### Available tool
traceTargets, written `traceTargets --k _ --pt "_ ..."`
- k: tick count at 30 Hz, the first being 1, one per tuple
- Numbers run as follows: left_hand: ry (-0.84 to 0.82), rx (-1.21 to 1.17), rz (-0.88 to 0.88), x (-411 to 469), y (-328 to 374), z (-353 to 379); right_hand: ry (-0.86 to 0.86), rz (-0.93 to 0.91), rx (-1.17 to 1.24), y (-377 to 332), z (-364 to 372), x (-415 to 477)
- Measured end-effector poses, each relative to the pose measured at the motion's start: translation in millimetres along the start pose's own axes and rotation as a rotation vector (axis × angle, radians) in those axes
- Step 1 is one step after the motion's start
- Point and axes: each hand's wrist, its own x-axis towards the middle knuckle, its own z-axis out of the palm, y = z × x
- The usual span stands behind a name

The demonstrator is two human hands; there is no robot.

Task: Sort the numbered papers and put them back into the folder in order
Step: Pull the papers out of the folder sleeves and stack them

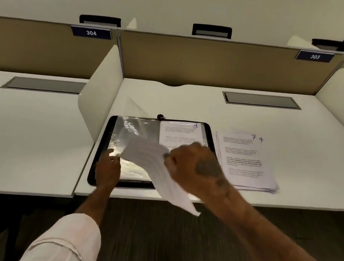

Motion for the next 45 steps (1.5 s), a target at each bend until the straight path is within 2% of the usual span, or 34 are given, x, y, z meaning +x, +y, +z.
traceTargets --k 2,4,10,14,17,22,27,29,31,33,36,38,40,43,45 --pt "0.029 -0.036 -0.064 0 -9 -4 0.061 -0.032 0.057 -12 -65 17" --pt "0.0 -0.144 -0.081 2 -14 -8 0.152 0.047 0.147 4 -109 32" --pt "-0.098 -0.286 -0.282 20 -36 -9 0.364 0.516 0.823 126 -89 58" --pt "-0.081 -0.14 -0.315 24 -30 -9 0.449 0.797 1.098 191 -56 49" --pt "-0.068 -0.023 -0.328 26 -24 -5 0.53 0.922 1.307 246 -19 48" --pt "-0.064 0.099 -0.382 35 -38 6 0.56 1.103 1.356 283 26 40" --pt "-0.1 0.165 -0.38 37 -48 12 0.631 1.296 1.534 300 59 34" --pt "-0.125 0.212 -0.348 38 -47 13 0.611 1.323 1.476 305 70 33" --pt "-0.119 0.221 -0.323 39 -48 12 0.517 1.339 1.307 307 80 31" --pt "-0.121 0.22 -0.315 39 -49 11 0.328 1.362 0.959 309 86 26" --pt "-0.114 0.253 -0.285 38 -48 13 0.142 1.274 0.432 300 85 21" --pt "-0.049 0.316 -0.238 34 -42 16 0.063 1.146 0.251 276 83 27" --pt "-0.041 0.438 -0.064 32 -34 24 0.01 0.908 0.188 243 85 36" --pt "-0.183 0.455 0.222 28 -13 49 -0.032 0.557 0.201 191 102 43" --pt "-0.351 0.41 0.351 21 0 69 -0.152 0.42 0.13 164 120 44"
